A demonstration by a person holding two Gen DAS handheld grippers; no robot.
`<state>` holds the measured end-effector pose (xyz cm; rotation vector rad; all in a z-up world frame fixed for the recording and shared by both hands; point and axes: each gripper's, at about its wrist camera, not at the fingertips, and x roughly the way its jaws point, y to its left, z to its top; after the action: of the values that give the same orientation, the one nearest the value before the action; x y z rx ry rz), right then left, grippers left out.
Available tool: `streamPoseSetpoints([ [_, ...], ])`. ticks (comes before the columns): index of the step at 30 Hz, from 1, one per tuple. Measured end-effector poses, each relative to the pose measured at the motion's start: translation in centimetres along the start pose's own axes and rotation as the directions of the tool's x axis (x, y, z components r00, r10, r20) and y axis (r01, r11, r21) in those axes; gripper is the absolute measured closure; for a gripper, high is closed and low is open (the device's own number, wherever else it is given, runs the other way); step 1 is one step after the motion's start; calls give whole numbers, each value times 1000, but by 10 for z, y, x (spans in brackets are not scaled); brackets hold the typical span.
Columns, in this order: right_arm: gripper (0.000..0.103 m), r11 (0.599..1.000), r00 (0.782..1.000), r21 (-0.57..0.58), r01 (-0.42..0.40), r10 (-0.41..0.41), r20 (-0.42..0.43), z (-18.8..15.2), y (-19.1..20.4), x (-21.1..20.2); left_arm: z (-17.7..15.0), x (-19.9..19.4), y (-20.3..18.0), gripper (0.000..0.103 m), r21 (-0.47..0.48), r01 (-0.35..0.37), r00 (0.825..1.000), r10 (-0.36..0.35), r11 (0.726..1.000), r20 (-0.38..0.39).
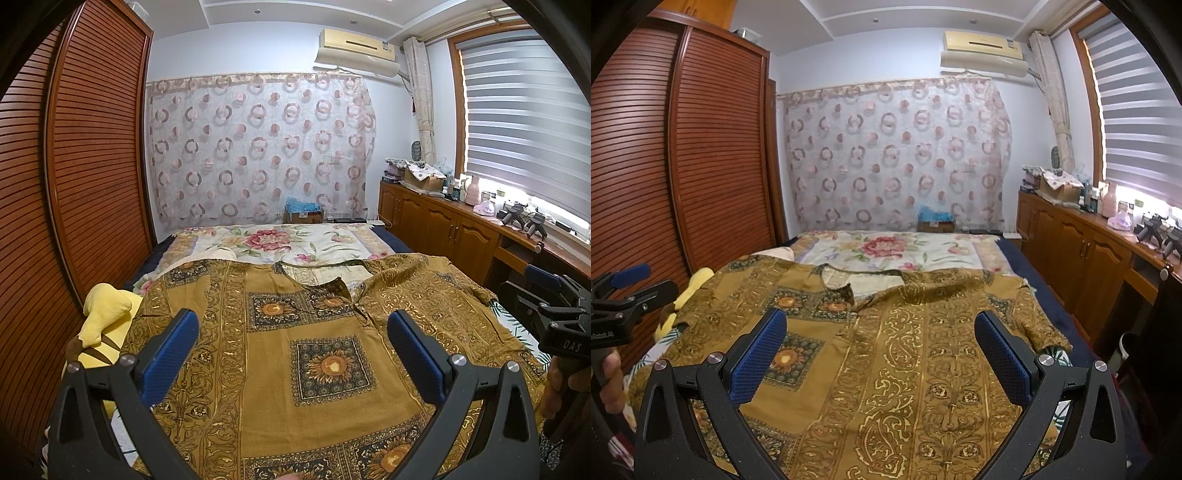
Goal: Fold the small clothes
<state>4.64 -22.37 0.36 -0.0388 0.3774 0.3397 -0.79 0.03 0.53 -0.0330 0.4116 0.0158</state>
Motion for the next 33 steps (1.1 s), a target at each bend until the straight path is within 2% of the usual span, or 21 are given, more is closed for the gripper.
streamPoseSetpoints([
  [6,0,1000,1000,-1,-2,2,-1,-1,1,0,3,-3,-4,0,0,12,1000,-12,1000,-4],
  [16,0,999,998,5,-36,36,-49,-9,10,19,-7,10,1,0,-19,-1,998,0,1000,-56],
  [25,0,996,991,-11,-90,88,-99,-15,21,45,-20,21,42,0,-45,-17,996,13,999,-91],
  [33,0,986,970,4,-168,166,-178,-39,32,70,-45,27,101,0,-68,-75,985,63,995,-161],
])
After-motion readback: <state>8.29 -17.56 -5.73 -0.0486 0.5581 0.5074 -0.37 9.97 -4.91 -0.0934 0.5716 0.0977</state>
